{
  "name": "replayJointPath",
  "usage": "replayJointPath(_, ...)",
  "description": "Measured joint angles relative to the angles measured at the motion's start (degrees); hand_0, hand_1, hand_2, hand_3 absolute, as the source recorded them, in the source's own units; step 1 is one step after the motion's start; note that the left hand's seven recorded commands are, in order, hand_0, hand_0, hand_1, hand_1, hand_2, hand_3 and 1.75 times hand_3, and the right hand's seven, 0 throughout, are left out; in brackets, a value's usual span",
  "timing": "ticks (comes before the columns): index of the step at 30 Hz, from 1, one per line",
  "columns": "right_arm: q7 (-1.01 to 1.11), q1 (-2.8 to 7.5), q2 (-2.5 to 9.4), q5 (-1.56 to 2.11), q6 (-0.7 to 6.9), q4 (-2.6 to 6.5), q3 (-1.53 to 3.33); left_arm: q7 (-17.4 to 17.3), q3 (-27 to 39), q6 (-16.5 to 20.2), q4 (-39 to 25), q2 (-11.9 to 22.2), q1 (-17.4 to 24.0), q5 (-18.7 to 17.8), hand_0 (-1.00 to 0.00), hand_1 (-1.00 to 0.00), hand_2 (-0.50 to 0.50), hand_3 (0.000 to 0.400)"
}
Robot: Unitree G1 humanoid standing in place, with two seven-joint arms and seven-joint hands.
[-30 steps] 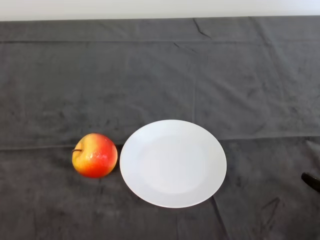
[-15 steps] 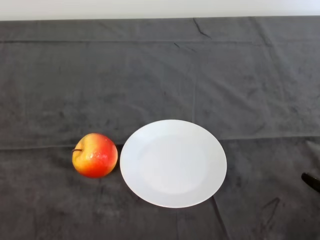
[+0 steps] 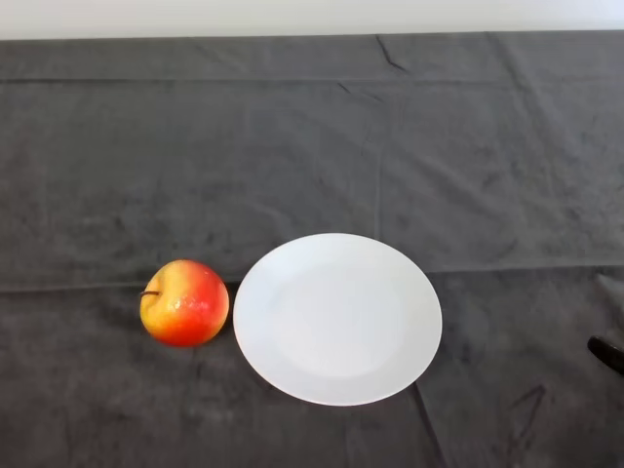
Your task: Move the apple to the plate
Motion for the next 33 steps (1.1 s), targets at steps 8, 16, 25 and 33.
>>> replayJointPath(8, -0.02, 0.00, 0.00, 0.00, 0.00, 0.00, -0.03, -3.43, -4.37, -0.93, 0.01, 1.57, -2.99, 3.20, 0.00, 0.00, 0.00, 0.000)
replayJointPath(16, 0.00, 0.00, -0.01, 0.00, -0.01, -0.01, 0.00, -4.99, -8.55, -2.99, 0.01, 2.74, -7.45, 6.94, 0.00, 0.00, 0.00, 0.000)
replayJointPath(25, 0.01, 0.00, -0.01, -0.01, -0.04, -0.02, 0.00, -5.04, -11.18, -2.91, -1.94, 2.83, -10.47, 9.88, 0.00, 0.00, 0.00, 0.000)
replayJointPath(33, -0.02, 0.00, -0.01, -0.03, -0.04, -0.02, -0.06, -5.83, -12.90, 1.52, -16.53, 2.80, -10.35, 10.62, 0.00, 0.00, 0.00, 0.000)
